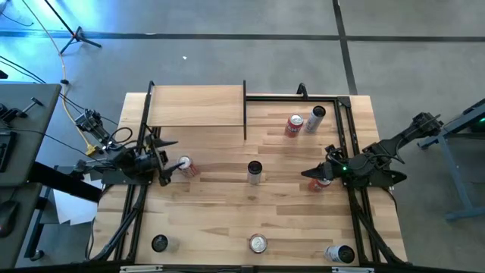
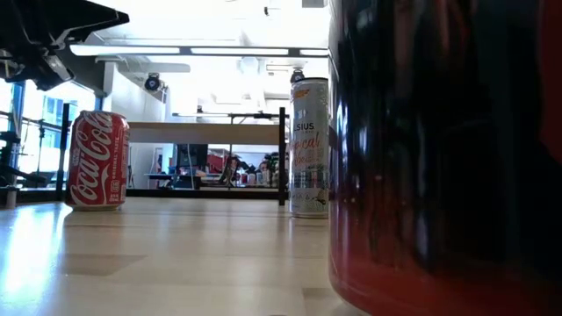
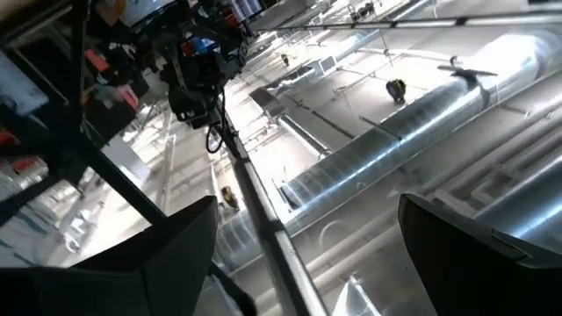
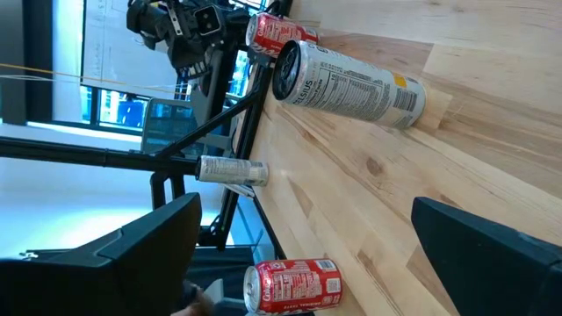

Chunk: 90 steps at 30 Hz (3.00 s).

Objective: Place canned beverage on shelf
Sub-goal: Put the top red soda can on the shelf

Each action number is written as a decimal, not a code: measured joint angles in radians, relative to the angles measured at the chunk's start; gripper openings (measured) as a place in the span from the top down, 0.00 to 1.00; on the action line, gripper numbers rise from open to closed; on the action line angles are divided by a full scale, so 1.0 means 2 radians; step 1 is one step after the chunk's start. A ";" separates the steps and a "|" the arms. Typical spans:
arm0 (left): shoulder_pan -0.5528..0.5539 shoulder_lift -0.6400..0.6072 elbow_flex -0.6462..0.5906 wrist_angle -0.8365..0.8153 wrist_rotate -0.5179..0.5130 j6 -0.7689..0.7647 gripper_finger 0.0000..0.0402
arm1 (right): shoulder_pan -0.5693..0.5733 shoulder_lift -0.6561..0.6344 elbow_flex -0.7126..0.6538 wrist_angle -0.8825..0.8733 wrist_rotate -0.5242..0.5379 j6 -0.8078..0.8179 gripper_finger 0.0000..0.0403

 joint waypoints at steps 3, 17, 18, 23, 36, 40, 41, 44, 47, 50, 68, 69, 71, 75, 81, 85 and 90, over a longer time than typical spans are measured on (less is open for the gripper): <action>0.000 0.000 0.000 0.000 -0.012 -0.046 0.18 | 0.000 0.000 0.000 0.000 0.000 0.000 0.01; 0.000 0.000 0.000 0.000 -0.132 -0.208 0.18 | 0.000 0.000 0.000 0.000 0.000 0.000 0.01; 0.000 0.000 0.000 0.000 -0.135 -0.212 0.18 | 0.000 0.000 0.000 0.000 0.000 0.000 0.01; 0.000 0.000 0.000 0.003 -0.157 -0.222 0.18 | 0.000 0.000 0.000 0.000 0.000 0.000 0.01; -0.001 0.000 0.000 -0.003 -0.147 -0.021 0.18 | 0.000 0.000 0.000 0.000 0.000 0.000 0.01; -0.001 0.000 0.000 -0.003 -0.125 0.112 0.18 | 0.000 0.000 0.000 0.000 0.000 0.000 0.01; -0.001 0.000 0.000 -0.003 -0.120 0.143 0.18 | 0.000 0.000 0.000 0.000 0.000 0.000 0.01; -0.001 0.000 0.000 -0.003 -0.108 0.235 0.18 | 0.000 0.000 0.000 0.000 0.000 0.000 0.01; -0.001 0.000 0.000 -0.003 -0.090 0.334 0.18 | 0.000 0.000 0.000 0.000 0.000 0.000 0.01; -0.001 0.000 0.000 -0.003 -0.072 0.462 0.18 | 0.000 0.000 0.000 0.000 0.000 0.000 0.01; 0.000 0.000 0.001 -0.089 -0.117 0.949 0.18 | 0.000 0.000 0.000 0.000 0.000 0.000 0.01; 0.000 0.000 0.001 -0.095 -0.117 0.970 0.18 | 0.000 0.000 0.000 0.000 0.000 0.000 0.01; 0.000 0.000 0.001 -0.110 -0.117 1.001 0.18 | 0.000 0.000 0.000 0.000 0.000 0.000 0.01; 0.000 0.000 0.001 -0.113 -0.121 0.960 0.18 | 0.000 0.000 0.000 0.000 0.000 0.000 0.01; 0.000 0.000 0.001 -0.140 -0.129 0.917 0.18 | 0.000 0.000 0.000 0.000 0.000 0.000 0.01; 0.000 0.000 0.001 -0.177 -0.120 0.922 0.18 | 0.000 0.000 0.000 0.000 0.000 0.000 0.01; 0.000 0.000 0.000 -0.196 -0.116 0.936 0.18 | 0.000 0.000 0.000 0.000 0.000 0.000 0.01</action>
